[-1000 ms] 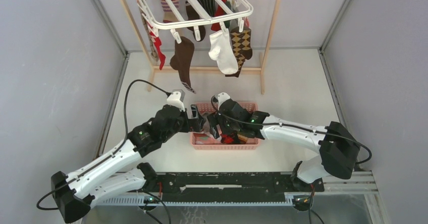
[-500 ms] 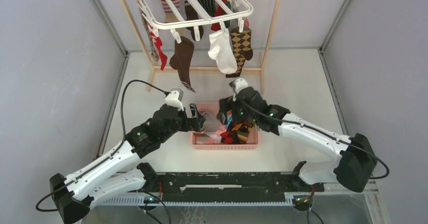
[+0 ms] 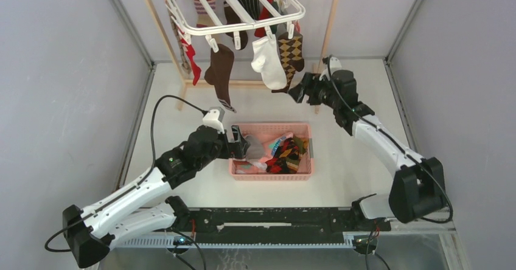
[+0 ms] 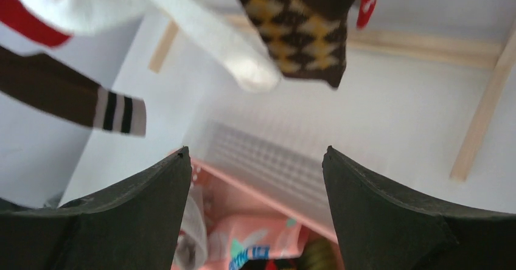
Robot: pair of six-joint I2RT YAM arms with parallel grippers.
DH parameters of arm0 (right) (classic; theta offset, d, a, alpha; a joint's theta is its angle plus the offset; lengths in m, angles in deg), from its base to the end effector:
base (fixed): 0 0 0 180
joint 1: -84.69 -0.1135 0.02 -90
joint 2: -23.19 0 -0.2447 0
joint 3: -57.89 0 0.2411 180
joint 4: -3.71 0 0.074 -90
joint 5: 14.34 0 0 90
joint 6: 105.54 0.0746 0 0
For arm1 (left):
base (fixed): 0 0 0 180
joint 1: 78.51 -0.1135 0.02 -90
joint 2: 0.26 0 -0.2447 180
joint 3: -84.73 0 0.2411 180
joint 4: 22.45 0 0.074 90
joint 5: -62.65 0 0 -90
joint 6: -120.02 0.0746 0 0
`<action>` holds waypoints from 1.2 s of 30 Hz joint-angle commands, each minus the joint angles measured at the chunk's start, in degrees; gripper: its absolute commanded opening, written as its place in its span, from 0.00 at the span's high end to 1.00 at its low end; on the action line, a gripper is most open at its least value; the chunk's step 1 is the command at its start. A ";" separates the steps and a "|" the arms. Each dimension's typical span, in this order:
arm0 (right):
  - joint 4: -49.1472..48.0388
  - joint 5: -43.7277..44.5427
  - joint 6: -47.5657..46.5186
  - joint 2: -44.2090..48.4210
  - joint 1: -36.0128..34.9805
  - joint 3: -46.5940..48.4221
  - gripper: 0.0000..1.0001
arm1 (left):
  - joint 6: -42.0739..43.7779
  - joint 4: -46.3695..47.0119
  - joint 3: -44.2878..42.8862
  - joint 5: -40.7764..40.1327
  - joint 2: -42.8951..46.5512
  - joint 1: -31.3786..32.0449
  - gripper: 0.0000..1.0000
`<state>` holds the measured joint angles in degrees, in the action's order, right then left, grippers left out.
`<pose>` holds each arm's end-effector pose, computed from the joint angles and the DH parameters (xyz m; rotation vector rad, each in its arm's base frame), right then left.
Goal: Remove the socks clipped to the hanger
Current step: Adjust the sock in the bin, then remove the sock from the hanger.
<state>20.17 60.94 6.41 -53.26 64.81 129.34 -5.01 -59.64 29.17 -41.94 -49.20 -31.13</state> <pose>0.3122 0.1331 0.2769 -0.1396 1.9990 0.7264 0.1659 -0.1526 0.2515 0.0746 2.1416 -0.5977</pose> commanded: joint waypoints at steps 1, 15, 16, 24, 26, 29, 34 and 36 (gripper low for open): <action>-13.13 -9.28 3.16 -5.91 4.67 6.45 0.15 | 0.49 2.13 0.87 0.53 -0.01 -0.08 0.00; -39.97 -18.06 7.71 -21.48 12.96 11.76 0.17 | 1.88 1.39 0.34 0.71 -1.48 -0.78 0.00; -41.28 -19.19 7.89 -22.14 13.08 12.00 0.17 | 1.96 1.35 0.37 0.76 -1.56 -0.91 0.00; -47.57 -27.00 11.72 -26.22 12.45 14.75 0.21 | 1.98 1.95 0.28 1.67 -3.19 -1.46 0.00; -46.66 -27.48 11.60 -26.91 11.98 15.55 0.27 | 1.89 2.20 0.11 2.03 -3.78 -1.56 0.00; -45.56 -28.25 12.00 -27.55 11.61 16.03 0.49 | 1.80 2.25 -0.07 2.22 -4.21 -1.54 0.00; -43.28 -29.28 12.15 -26.61 11.52 14.97 0.77 | 1.61 2.23 0.01 2.46 -3.73 -1.54 0.00; -42.99 -29.15 11.86 -24.95 11.40 13.54 0.81 | 1.47 2.21 0.14 2.51 -3.55 -1.55 0.00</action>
<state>-21.84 33.03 18.32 -80.84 76.66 143.26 -4.40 -59.42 29.17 -40.37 -53.51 -32.31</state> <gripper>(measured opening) 0.225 0.996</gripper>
